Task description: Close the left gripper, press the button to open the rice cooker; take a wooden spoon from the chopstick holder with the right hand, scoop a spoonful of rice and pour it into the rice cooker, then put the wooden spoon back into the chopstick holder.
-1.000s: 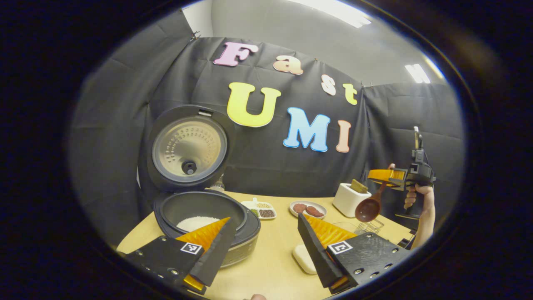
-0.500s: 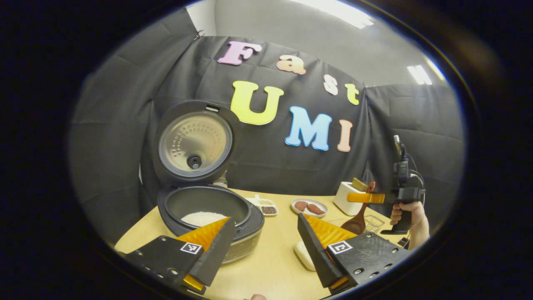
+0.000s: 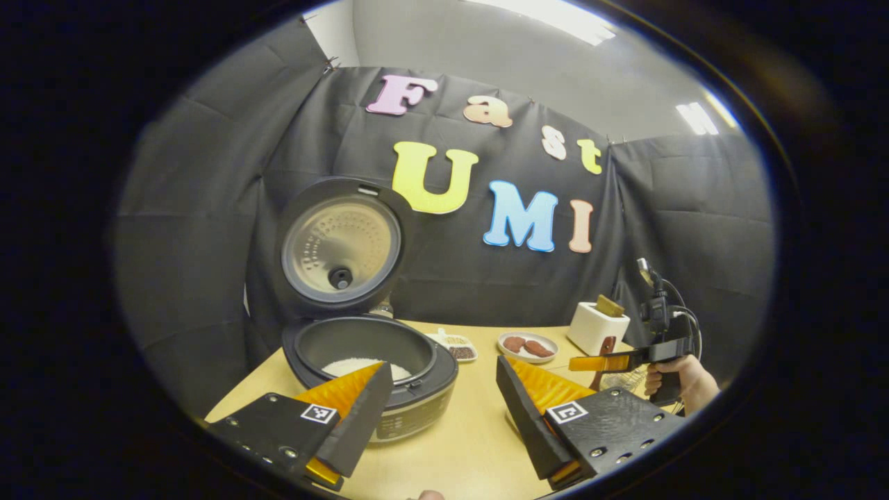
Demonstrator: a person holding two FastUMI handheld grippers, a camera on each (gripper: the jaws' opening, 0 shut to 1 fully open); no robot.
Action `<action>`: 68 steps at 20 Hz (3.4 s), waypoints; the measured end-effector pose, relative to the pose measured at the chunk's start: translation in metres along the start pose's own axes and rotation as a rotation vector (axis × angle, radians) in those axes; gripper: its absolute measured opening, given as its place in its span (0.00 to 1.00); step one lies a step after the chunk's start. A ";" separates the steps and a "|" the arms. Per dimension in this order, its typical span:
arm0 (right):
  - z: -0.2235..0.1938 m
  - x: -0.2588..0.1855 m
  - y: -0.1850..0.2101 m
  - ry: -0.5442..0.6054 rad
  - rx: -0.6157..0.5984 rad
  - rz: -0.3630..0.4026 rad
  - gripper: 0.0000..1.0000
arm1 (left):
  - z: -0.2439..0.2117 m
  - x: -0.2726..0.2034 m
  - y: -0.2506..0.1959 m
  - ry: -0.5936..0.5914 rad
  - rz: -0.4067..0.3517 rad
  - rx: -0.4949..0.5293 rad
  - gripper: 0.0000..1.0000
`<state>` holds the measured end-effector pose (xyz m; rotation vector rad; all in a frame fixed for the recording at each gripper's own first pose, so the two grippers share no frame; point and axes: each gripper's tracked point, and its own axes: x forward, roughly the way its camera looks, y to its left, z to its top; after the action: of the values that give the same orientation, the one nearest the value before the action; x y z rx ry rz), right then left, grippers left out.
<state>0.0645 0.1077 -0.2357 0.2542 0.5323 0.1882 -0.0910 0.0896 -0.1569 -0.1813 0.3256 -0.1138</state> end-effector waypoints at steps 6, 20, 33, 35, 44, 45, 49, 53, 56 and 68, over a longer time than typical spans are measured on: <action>-0.008 0.008 0.024 0.043 0.095 0.035 0.20 | -0.021 0.005 0.019 0.047 0.000 -0.068 0.94; -0.006 0.016 0.042 0.081 0.428 0.158 0.20 | -0.023 -0.009 0.034 0.064 0.060 -0.076 0.91; 0.014 -0.007 -0.011 0.009 0.714 0.179 0.20 | -0.007 -0.005 -0.001 0.052 0.029 -0.012 0.93; 0.025 -0.013 -0.017 -0.019 0.749 0.191 0.20 | -0.003 -0.008 -0.004 0.045 0.029 0.006 0.91; 0.070 -0.029 -0.040 -0.140 0.923 0.225 0.18 | 0.006 -0.017 -0.005 0.025 0.043 0.022 0.93; 0.077 -0.030 -0.039 -0.162 0.923 0.238 0.20 | 0.006 -0.020 -0.002 0.022 0.050 0.020 0.91; 0.105 -0.024 -0.023 -0.199 0.972 0.289 0.20 | 0.009 -0.025 0.010 0.010 0.078 0.020 0.92; 0.132 -0.014 0.005 -0.226 1.022 0.346 0.20 | 0.009 -0.032 0.023 0.003 0.099 0.011 0.93; 0.147 0.001 0.030 -0.225 1.033 0.361 0.20 | 0.012 -0.033 0.038 -0.004 0.122 0.003 0.93; 0.189 0.068 0.197 -0.132 0.882 0.484 0.19 | 0.018 -0.048 0.112 -0.062 0.257 -0.086 0.91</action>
<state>0.1989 0.2755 -0.0542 1.2515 0.3872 0.3968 -0.1211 0.2085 -0.1477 -0.2265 0.2899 0.1596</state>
